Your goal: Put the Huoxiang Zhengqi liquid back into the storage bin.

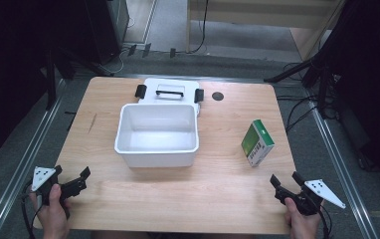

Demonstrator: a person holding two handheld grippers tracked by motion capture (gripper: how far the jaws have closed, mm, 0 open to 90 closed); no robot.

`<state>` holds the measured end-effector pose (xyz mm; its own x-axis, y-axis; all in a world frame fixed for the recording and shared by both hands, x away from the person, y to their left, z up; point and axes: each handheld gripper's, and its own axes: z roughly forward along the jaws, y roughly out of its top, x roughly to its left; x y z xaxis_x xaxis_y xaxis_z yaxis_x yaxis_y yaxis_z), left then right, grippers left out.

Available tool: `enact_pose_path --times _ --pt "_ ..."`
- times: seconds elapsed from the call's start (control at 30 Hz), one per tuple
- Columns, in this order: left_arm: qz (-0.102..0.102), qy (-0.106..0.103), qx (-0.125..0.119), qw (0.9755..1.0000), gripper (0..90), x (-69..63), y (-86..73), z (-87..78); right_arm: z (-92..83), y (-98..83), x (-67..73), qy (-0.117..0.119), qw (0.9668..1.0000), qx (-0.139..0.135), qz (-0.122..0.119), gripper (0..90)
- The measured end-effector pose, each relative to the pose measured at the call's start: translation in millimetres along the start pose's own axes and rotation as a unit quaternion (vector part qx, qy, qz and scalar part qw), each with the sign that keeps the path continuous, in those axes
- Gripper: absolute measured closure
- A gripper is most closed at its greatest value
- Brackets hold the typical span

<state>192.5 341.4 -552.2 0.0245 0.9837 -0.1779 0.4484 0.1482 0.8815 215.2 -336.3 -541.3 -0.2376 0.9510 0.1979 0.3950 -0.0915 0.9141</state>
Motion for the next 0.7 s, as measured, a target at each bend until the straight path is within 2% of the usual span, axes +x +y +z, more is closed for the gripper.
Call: enact_pose_path --times 0.13,0.3,0.33,0.37,0.5,0.53,0.6,0.7 --pt "0.000 -0.003 0.000 1.0000 0.0 0.6 -0.2 -0.7 1.1 0.4 1.4 -0.005 0.9999 0.006 -0.007 12.7" --pt "-0.001 -0.004 -0.002 1.0000 0.0 0.6 -0.5 -1.2 -0.1 2.6 -0.5 -0.003 0.9998 0.018 -0.001 13.6" --pt "0.001 -0.005 0.000 1.0000 0.0 0.6 -0.4 -1.4 -0.5 3.6 1.8 -0.005 0.9993 0.033 -0.018 14.3" --pt "0.001 -0.005 0.000 1.0000 0.0 0.6 -0.4 -1.4 -0.5 3.6 1.8 -0.005 0.9993 0.033 -0.018 14.3" --pt "0.000 -0.005 -0.001 1.0000 0.0 0.3 -0.6 -1.4 -0.5 8.5 9.4 -0.014 0.9963 0.063 -0.058 15.2" --pt "0.002 -0.005 0.000 1.0000 0.0 0.3 -0.6 -1.5 -0.5 12.8 13.0 -0.004 0.9953 0.076 -0.060 15.2" --pt "0.002 -0.005 0.000 1.0000 0.0 0.3 -0.6 -1.5 0.0 14.6 14.3 -0.002 0.9948 0.080 -0.064 15.2" --pt "0.001 -0.006 0.000 1.0000 0.0 0.7 -0.6 -1.4 3.4 24.2 21.4 -0.007 0.9919 0.106 -0.069 16.0"
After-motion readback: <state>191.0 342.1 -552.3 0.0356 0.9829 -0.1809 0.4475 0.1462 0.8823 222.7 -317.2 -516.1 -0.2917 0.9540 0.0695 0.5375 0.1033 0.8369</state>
